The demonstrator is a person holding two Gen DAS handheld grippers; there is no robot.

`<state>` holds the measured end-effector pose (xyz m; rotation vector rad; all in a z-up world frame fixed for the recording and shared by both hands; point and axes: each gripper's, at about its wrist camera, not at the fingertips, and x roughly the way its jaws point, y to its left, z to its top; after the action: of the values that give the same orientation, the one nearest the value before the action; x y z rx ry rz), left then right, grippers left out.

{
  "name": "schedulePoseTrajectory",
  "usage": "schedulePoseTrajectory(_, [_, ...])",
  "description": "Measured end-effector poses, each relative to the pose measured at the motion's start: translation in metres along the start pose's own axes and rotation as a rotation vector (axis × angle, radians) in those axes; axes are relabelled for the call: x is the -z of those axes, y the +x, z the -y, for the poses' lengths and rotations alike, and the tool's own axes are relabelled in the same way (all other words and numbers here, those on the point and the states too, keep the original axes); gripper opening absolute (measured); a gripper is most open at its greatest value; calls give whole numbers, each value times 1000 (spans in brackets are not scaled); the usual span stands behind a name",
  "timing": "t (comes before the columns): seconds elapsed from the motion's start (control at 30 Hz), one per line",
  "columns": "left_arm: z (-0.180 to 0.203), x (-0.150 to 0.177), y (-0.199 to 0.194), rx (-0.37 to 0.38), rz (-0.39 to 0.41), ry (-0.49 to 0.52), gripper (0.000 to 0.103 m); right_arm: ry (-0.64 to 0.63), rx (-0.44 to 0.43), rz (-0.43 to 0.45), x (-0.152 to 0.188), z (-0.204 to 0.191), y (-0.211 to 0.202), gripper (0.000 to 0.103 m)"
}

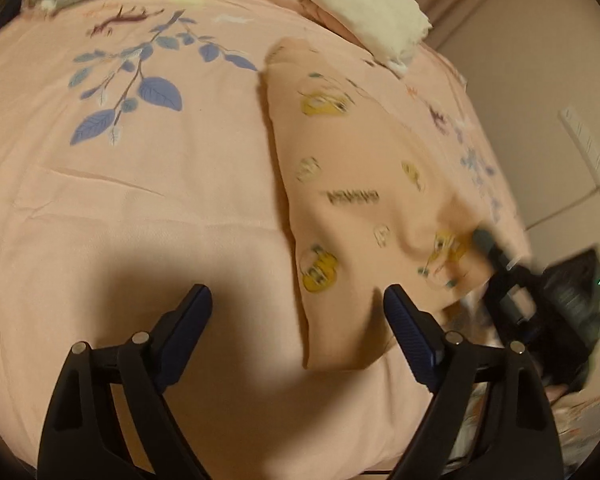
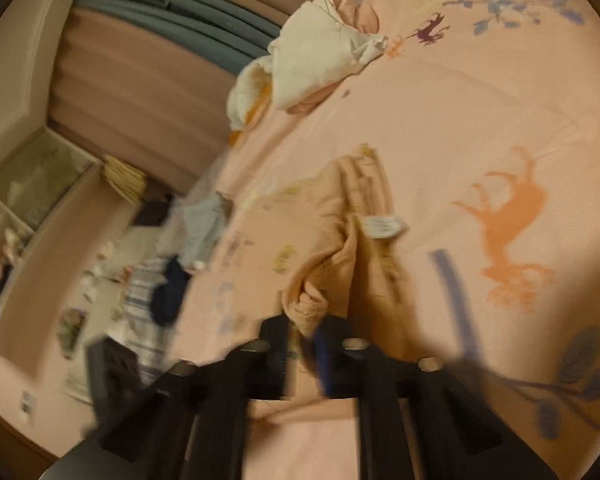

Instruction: Fold small clothes

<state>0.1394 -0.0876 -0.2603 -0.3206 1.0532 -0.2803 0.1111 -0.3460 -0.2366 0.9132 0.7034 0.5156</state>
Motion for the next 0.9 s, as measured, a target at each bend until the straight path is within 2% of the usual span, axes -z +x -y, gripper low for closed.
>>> schedulePoseTrajectory(0.1, [13, 6, -1, -96, 36, 64, 87, 27, -132, 11, -3, -9, 1, 9])
schedulePoseTrajectory(0.2, [24, 15, -3, -128, 67, 112, 87, -3, -166, 11, -1, -30, 3, 9])
schedulePoseTrajectory(0.3, [32, 20, 1, -241, 106, 162, 88, 2, -213, -8, 3, -45, 10, 9])
schedulePoseTrajectory(0.43, [28, 19, 14, -405, 132, 181, 90, -14, -174, -14, 10, -49, 11, 9])
schedulePoseTrajectory(0.53, [22, 16, 9, -445, 116, 197, 89, 5, -106, -27, 11, -38, 5, 9])
schedulePoseTrajectory(0.6, [15, 12, -2, -447, 125, 184, 89, 5, 13, -45, 9, -27, -5, 9])
schedulePoseTrajectory(0.63, [10, 10, -7, -437, 128, 172, 88, -13, 42, -66, 8, -25, -7, 9])
schedulePoseTrajectory(0.7, [0, 7, -19, -398, 150, 115, 88, -70, 101, -171, 11, -21, -8, 9])
schedulePoseTrajectory(0.73, [-8, 3, -22, -380, 163, 79, 88, -79, 116, -202, 12, -19, -10, 9])
schedulePoseTrajectory(0.8, [-26, -5, -21, -348, 151, -5, 88, -55, 100, -191, 7, -14, -15, 14])
schedulePoseTrajectory(0.83, [-29, -6, -20, -324, 138, -27, 88, -24, 77, -161, 2, -10, -20, 22])
schedulePoseTrajectory(0.87, [-37, -9, -17, -263, 118, -63, 87, -7, 63, -130, -5, -8, -24, 35])
schedulePoseTrajectory(0.9, [-39, -10, -17, -233, 112, -82, 87, -6, 51, -107, -11, -8, -25, 45])
